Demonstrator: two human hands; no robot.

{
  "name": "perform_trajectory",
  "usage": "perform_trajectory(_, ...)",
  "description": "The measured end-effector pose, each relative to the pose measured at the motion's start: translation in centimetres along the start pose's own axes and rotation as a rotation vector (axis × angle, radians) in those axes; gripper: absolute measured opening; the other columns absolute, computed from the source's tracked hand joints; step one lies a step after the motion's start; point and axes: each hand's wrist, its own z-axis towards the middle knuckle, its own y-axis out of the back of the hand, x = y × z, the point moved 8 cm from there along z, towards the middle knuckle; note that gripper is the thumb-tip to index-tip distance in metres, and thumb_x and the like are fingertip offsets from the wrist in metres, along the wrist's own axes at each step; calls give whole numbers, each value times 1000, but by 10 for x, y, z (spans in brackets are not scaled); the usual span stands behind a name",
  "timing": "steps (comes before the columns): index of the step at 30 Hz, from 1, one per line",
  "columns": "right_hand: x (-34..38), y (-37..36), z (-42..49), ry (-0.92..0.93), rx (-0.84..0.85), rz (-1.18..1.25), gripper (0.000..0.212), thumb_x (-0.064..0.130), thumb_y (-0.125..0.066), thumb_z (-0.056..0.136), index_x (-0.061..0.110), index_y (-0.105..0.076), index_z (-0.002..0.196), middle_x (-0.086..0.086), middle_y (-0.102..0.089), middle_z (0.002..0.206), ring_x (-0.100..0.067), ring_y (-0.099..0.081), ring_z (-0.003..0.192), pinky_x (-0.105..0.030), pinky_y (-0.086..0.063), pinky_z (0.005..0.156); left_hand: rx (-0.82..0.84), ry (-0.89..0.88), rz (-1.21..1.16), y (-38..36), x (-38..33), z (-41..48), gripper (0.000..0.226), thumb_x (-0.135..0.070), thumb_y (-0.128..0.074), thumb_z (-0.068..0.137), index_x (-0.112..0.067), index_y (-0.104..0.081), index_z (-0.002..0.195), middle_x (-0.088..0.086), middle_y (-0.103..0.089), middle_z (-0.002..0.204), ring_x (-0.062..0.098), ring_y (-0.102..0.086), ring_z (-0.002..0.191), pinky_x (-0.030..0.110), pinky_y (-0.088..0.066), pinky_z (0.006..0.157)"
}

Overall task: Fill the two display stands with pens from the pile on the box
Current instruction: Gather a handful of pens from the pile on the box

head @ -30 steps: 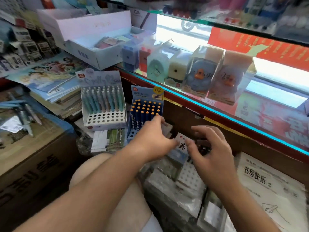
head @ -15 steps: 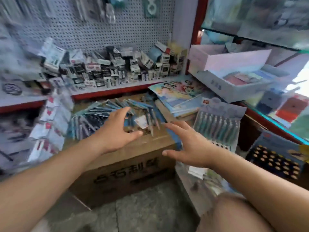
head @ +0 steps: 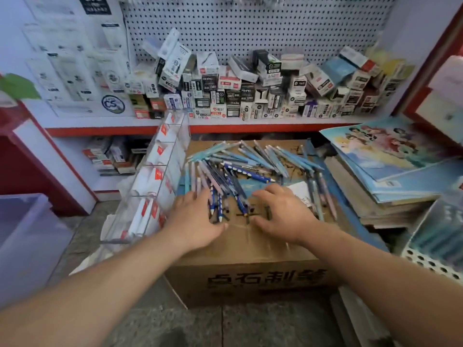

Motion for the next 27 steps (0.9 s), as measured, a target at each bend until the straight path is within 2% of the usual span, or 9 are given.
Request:
perform_trajectory(3,19,-13,11,99,-8,-101,58,58,-54,95,36,-43,148,1,-46,143,-23,-41,135,-45,-39,110,17,14,22,-4,5,4,98,-62,-68,85,-27,-14,159,9,-27,161,34,-24,149,47,-31,121)
perform_trajectory(7,25,-17,24,106,-41,-135,52,61,-48,98,34,-52,142,2,-52,133,-22,-45,129,-43,-37,107,7,-4,84,-5,1,5,92,-59,-65,89,-24,-17,159,7,-28,159,29,-25,148,47,-32,120)
perform_trajectory(13,15,-14,22,81,-77,-103,35,43,-46,103,27,-68,126,4,-64,117,-20,-52,114,-40,-44,100,25,-15,92,-7,1,4,95,-58,-65,89,-24,-14,161,5,-24,160,29,-22,150,50,-27,123)
perform_trajectory(16,11,-13,18,67,-111,-65,28,34,-51,103,19,-75,108,0,-65,100,-23,-56,99,-40,-50,91,30,-15,77,-6,1,4,95,-59,-65,89,-24,-14,161,4,-24,161,29,-22,150,50,-27,123)
perform_trajectory(18,9,-12,15,23,-114,-27,24,31,-54,102,18,-74,98,1,-60,91,-22,-56,94,-37,-51,85,34,-12,70,-6,2,4,94,-59,-65,89,-23,-15,161,5,-24,161,30,-22,150,49,-28,122)
perform_trajectory(20,8,-10,14,-21,-92,1,18,29,-57,101,19,-70,93,1,-58,92,-21,-56,95,-36,-52,82,37,-8,67,-6,1,4,93,-59,-64,89,-23,-16,160,6,-26,160,30,-23,149,49,-29,121)
perform_trajectory(24,6,-7,15,-139,-32,70,10,21,-62,98,21,-59,88,1,-60,95,-19,-57,88,-32,-50,76,35,-1,43,-5,0,4,91,-57,-65,90,-21,-19,160,7,-27,160,30,-25,149,50,-31,121)
perform_trajectory(27,1,-4,15,-222,-13,115,9,14,-61,96,20,-58,89,1,-64,91,-20,-61,84,-34,-55,75,18,-11,50,-5,1,4,88,-56,-65,90,-22,-22,158,7,-30,157,29,-27,147,50,-34,120)
